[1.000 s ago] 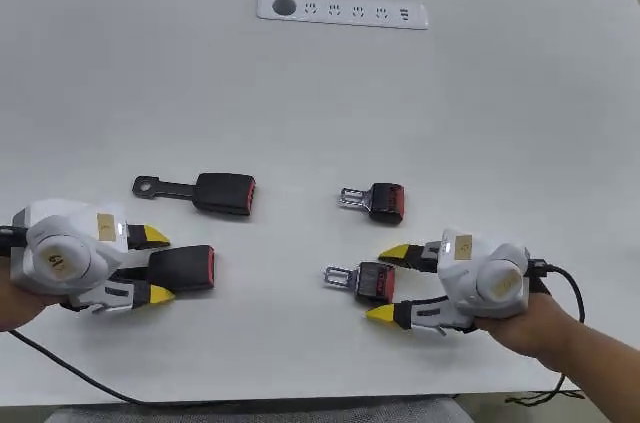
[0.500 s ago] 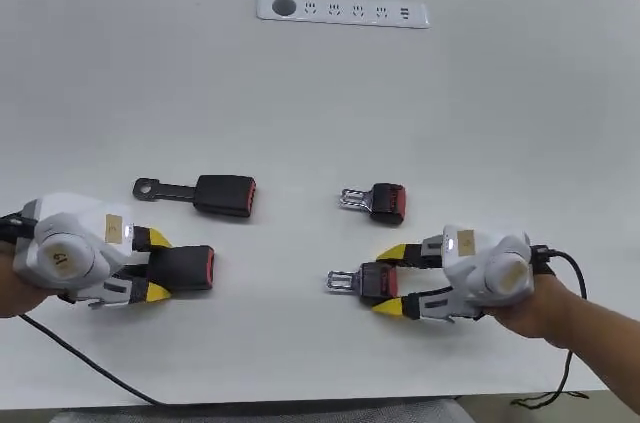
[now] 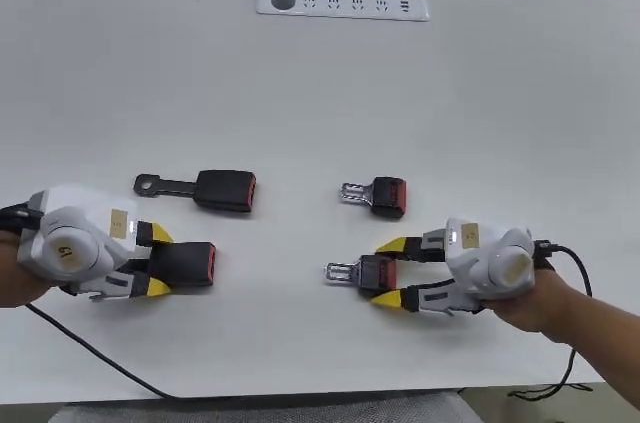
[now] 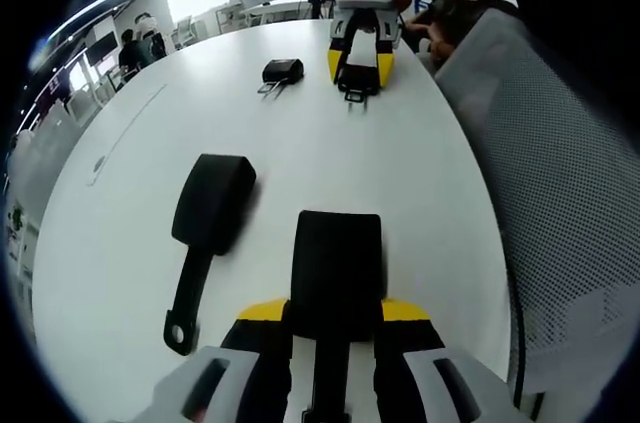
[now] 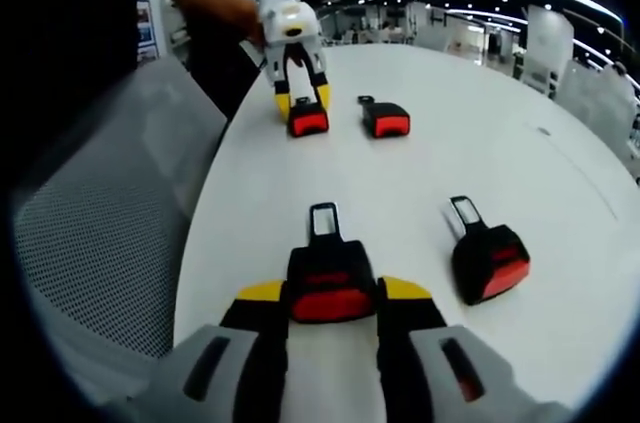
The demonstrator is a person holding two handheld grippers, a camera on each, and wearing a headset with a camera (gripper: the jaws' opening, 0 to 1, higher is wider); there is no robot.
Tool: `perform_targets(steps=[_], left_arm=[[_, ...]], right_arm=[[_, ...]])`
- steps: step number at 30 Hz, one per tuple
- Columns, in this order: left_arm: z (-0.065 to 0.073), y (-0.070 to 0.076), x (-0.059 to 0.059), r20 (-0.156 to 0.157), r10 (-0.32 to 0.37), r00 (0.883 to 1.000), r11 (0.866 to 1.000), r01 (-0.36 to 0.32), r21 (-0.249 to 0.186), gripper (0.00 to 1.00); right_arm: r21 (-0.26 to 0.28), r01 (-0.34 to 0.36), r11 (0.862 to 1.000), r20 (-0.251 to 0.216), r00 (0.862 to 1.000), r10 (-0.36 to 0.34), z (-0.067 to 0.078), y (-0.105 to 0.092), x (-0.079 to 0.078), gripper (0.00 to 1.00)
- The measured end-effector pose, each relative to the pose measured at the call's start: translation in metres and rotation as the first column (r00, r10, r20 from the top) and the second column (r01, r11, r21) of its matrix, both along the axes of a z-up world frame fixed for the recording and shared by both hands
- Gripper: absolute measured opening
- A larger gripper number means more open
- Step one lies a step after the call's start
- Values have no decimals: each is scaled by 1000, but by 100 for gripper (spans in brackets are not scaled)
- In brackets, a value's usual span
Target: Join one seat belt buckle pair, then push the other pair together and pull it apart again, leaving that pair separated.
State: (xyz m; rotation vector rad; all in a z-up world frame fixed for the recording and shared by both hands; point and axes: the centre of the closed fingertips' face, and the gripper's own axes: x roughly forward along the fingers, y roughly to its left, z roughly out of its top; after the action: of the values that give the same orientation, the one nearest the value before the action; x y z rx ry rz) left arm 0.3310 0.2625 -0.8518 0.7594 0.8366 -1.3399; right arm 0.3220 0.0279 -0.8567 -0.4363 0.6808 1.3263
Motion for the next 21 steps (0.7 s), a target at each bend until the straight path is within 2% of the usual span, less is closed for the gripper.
perform_targets(steps=[8, 21], left_arm=[[-1, 0, 0, -11, -27, 1000, 999, 27, 21, 32], [-2, 0, 2, -15, -35, 999, 999, 36, 32, 31]], right_arm=[[24, -15, 1000, 0, 1000, 15, 0, 21, 3, 34], [62, -71, 996, 12, 997, 70, -1, 72, 6, 34]])
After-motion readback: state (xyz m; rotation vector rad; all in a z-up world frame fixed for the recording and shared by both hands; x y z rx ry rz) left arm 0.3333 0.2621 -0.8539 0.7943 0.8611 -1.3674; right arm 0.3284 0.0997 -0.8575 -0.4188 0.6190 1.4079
